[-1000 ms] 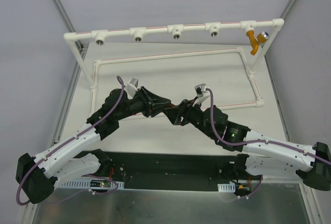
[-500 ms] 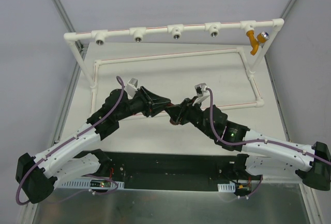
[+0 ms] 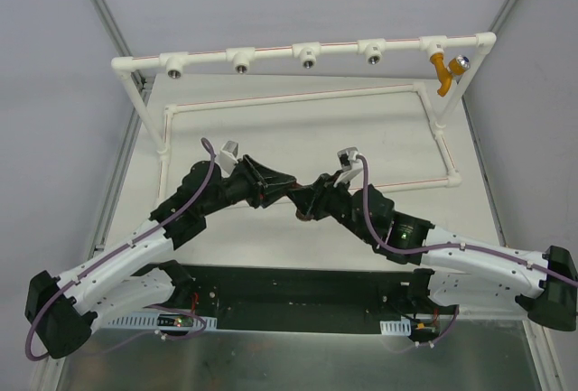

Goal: Install the water faucets

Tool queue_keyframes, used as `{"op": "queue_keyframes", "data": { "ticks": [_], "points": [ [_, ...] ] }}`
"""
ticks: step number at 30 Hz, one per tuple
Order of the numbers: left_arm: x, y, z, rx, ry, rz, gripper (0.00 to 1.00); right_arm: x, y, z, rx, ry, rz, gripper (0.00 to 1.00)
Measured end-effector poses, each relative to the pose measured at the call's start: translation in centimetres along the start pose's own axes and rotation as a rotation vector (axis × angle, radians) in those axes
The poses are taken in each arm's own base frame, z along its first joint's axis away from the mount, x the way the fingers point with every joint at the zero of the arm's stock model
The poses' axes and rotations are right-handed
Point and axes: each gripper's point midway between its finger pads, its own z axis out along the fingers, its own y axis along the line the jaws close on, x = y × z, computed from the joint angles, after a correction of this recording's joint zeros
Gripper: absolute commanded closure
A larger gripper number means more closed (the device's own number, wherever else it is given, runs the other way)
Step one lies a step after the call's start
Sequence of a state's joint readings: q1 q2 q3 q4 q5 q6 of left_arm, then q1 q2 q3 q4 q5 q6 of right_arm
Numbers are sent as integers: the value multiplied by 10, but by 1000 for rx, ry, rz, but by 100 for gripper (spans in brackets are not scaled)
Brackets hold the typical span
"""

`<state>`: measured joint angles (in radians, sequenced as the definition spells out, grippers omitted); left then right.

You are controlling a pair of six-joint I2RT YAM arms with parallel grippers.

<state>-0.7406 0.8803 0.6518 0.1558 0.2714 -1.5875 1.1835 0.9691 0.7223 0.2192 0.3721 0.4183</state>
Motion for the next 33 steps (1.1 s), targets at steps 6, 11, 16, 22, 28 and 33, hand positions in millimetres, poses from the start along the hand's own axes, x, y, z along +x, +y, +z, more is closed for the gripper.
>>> {"op": "queue_keyframes", "data": {
  "ticks": [6, 11, 16, 22, 28, 33],
  "points": [
    [2, 2, -7, 16, -4, 2, 95, 3, 3, -1, -10, 10, 3, 100],
    [3, 2, -9, 26, 0, -1, 49, 3, 4, -3, -16, 14, 2, 100],
    [12, 3, -10, 28, 39, 15, 32, -9, -4, -5, 20, -30, 6, 100],
    [14, 4, -9, 25, 55, 17, 31, -12, -5, -8, 17, -41, -2, 100],
    [13, 6, -4, 18, 54, 14, 30, -12, -1, -12, -10, -31, -5, 100],
    [8, 12, 3, -8, 40, -17, 31, -5, 0, -15, -21, 6, -15, 100]
  ]
}}
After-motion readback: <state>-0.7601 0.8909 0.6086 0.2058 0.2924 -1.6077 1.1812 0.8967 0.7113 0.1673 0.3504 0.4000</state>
